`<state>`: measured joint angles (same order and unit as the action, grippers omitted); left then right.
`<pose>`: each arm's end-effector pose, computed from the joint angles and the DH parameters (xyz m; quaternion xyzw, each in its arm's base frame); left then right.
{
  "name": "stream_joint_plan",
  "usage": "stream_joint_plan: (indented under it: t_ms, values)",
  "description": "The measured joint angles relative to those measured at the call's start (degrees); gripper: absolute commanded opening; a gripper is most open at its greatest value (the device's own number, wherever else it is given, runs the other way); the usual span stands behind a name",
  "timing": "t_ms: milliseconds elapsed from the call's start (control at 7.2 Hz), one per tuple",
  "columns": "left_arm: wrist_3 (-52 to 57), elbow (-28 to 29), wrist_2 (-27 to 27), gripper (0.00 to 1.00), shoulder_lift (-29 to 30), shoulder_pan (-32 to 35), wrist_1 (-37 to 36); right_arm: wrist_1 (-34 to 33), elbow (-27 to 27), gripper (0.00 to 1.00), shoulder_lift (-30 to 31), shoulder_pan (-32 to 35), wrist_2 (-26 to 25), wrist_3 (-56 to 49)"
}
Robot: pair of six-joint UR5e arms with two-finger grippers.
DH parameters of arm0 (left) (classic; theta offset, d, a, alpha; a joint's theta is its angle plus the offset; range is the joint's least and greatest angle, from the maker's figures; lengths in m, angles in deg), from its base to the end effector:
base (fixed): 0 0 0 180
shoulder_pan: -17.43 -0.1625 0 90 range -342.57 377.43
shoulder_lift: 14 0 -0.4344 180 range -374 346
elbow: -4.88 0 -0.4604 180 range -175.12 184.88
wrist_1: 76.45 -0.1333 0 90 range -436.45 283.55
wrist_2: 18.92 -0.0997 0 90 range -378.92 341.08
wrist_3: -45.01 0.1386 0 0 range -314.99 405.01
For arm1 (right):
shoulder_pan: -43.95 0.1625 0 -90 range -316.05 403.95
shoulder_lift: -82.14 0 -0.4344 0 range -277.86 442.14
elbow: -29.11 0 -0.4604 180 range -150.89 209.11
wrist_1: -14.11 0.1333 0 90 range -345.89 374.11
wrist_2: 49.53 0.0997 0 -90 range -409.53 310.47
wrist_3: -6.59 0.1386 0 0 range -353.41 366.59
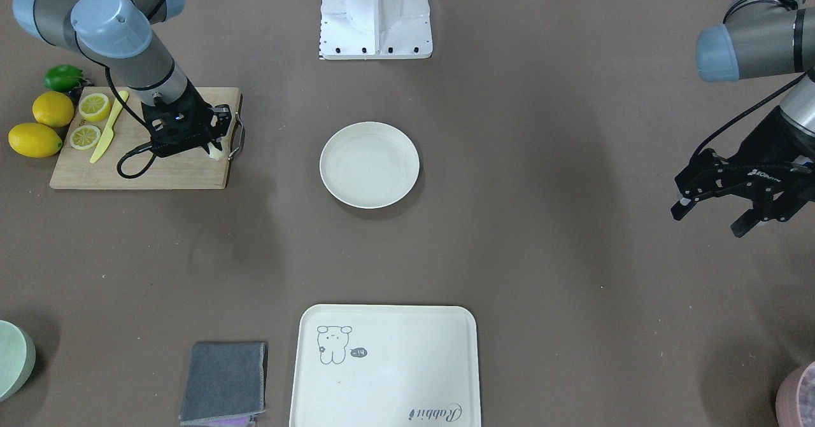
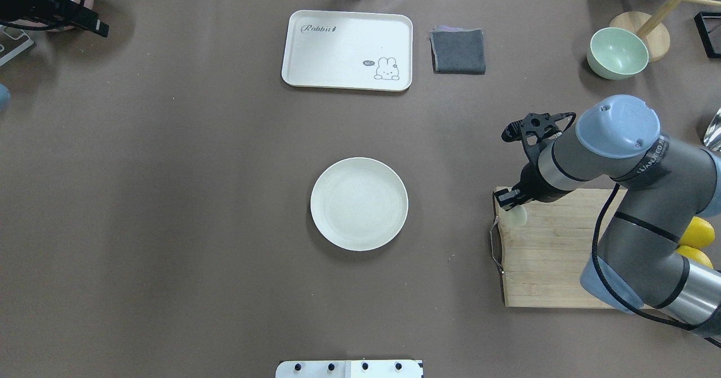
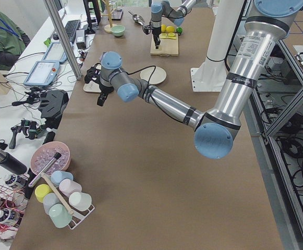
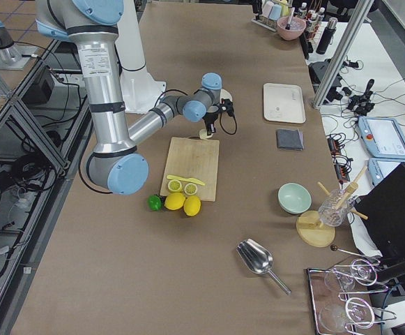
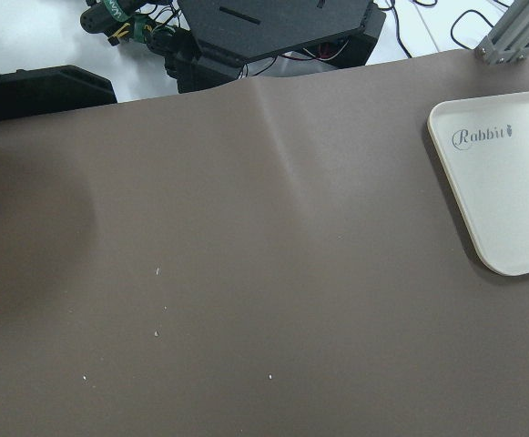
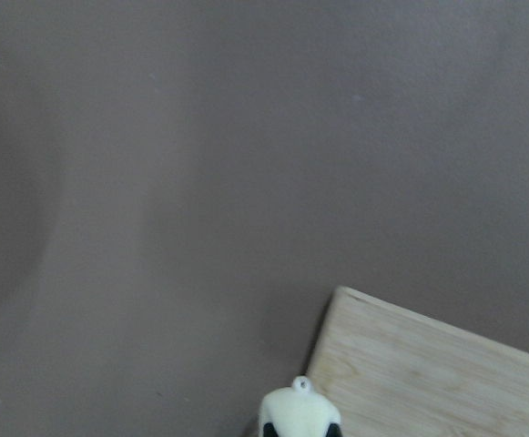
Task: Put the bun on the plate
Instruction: 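Lift the bun with the right gripper and carry it over the plate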
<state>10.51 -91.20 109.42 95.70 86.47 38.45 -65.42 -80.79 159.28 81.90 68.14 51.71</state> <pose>0.2092 -0.6783 0.3630 0.2197 0.4508 0.0389 0.8643 -0.4627 -0.4483 0.3580 0.0699 -0.4153 -0.1425 0.8957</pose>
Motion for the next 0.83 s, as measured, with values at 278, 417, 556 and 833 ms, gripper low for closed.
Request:
stream_joint_plan:
  t_ms: [278,417,556,833]
  values:
    - [0.04,0.07,0.05,0.97,0.05,0.00,0.08,0.16,0.33,0.00,-6.29,-0.28,-0.08,2.25]
    - [0.02,0.05,0.09,0.97,0.19,-0.03,0.12,0.25,0.97,0.00,-9.45,-1.33,-0.46,3.55]
    - [-0.01,-0.09,0.13,0.97,0.29,-0.04,0.14,0.31,2.12,0.00,-12.41,-2.82,-1.27,4.57]
    - [-0.06,-0.36,0.15,0.97,0.32,-0.04,0.35,0.38,5.35,0.00,-17.14,-5.32,-3.19,5.17]
